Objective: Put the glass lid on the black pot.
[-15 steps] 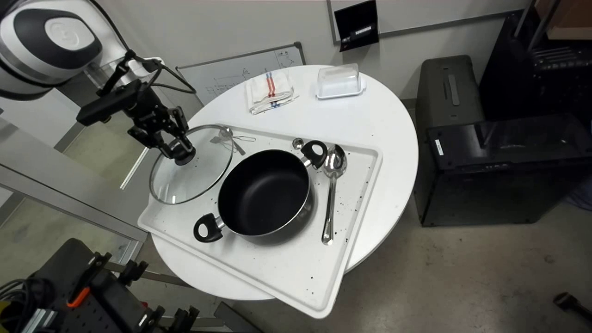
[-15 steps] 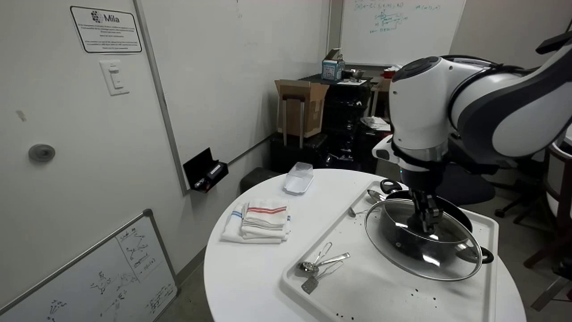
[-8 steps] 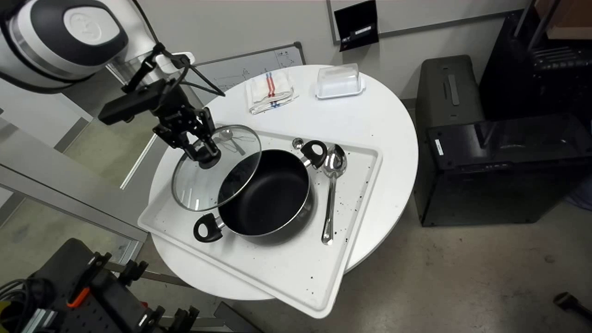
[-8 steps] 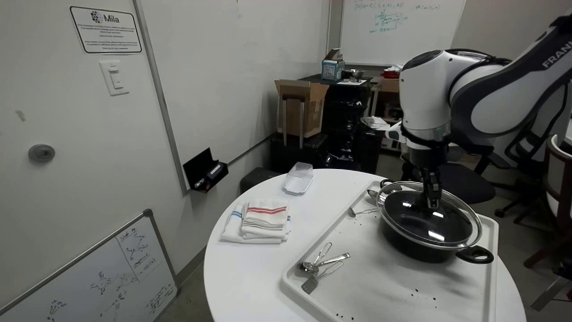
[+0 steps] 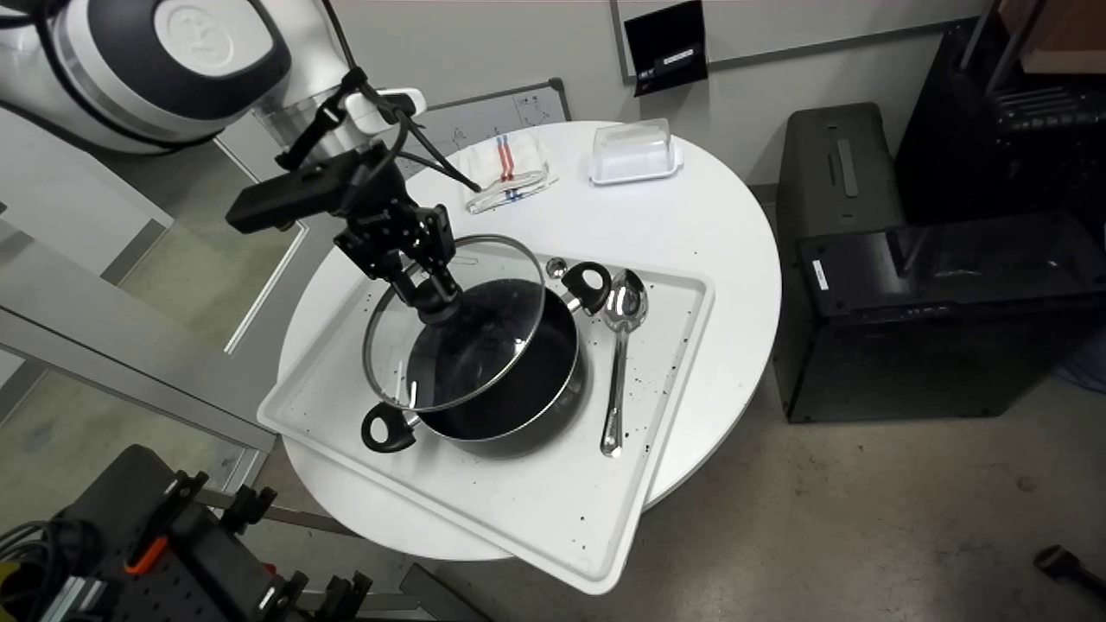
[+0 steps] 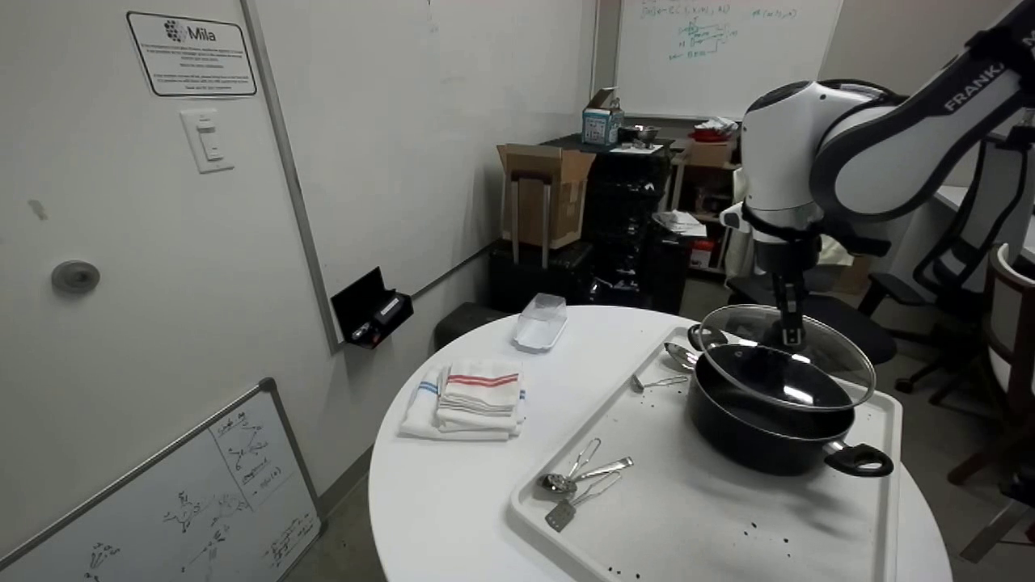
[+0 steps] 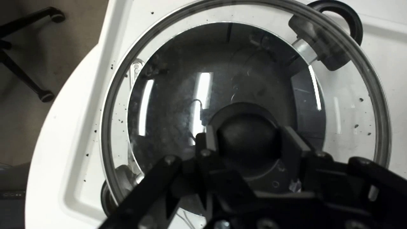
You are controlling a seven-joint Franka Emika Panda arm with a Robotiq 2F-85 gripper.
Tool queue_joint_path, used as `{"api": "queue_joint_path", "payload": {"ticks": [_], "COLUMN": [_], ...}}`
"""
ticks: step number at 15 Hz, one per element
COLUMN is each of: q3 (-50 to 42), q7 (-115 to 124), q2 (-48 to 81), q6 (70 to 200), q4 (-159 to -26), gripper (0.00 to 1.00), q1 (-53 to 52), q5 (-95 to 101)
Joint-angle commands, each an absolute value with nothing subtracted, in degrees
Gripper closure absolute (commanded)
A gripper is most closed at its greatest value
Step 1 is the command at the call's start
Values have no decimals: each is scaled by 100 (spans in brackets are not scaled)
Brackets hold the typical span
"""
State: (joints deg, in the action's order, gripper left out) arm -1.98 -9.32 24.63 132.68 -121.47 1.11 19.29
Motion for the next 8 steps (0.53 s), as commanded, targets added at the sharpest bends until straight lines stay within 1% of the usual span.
{"api": "queue_joint_path", "payload": {"ticks": [1,8], "q3": [-266,-280], "q7": [-1043,-1022], "q2": [2512,2797], "q6": [13157,13276], "q4": [-11938,-11854], "gripper": [75,75], "q1": [249,412], "q5": [1788,1663]}}
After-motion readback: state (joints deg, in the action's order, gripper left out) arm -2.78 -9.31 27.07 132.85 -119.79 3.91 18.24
